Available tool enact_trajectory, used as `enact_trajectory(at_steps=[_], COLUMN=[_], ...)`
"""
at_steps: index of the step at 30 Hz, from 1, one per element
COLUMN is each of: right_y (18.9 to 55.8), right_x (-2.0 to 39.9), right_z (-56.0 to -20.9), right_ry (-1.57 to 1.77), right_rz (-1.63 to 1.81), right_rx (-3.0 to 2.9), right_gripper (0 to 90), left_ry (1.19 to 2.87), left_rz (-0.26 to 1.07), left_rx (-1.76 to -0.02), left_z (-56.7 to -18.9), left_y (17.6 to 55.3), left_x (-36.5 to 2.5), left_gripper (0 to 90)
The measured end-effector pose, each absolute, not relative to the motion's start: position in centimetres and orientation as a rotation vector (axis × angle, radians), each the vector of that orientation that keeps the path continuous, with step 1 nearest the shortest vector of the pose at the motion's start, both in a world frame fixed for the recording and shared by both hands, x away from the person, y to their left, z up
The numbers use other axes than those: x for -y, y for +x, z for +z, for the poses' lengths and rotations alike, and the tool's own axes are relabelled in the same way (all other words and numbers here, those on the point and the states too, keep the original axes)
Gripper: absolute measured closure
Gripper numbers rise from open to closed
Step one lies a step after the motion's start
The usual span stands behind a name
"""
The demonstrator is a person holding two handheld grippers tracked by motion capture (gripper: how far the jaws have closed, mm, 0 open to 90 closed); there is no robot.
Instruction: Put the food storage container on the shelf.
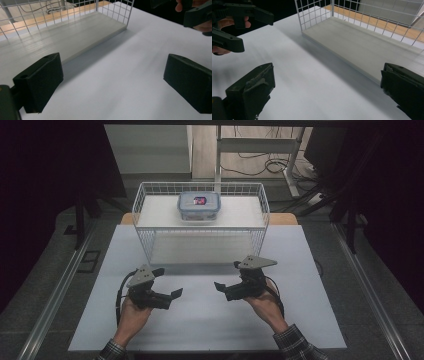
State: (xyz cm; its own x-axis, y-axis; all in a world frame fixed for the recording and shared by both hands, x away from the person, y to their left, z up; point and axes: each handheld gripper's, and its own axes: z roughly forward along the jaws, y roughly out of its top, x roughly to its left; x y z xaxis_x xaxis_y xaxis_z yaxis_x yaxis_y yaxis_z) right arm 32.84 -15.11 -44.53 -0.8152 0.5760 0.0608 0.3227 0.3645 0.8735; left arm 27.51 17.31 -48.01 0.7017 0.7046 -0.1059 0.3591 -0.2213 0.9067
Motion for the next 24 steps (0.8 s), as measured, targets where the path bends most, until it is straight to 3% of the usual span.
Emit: enact_trajectory(at_steps=[24], right_y=[30.0], right_x=[16.2], right_z=[-47.8], right_ry=[0.780], right_rz=[1.330], right_rx=[-2.431], right_gripper=[0.0], left_ry=[1.883], left_rz=[0.386], left_rx=[-0.886], left_z=[-50.6], left_y=[24.6], left_x=[-18.1], left_gripper=[1.9])
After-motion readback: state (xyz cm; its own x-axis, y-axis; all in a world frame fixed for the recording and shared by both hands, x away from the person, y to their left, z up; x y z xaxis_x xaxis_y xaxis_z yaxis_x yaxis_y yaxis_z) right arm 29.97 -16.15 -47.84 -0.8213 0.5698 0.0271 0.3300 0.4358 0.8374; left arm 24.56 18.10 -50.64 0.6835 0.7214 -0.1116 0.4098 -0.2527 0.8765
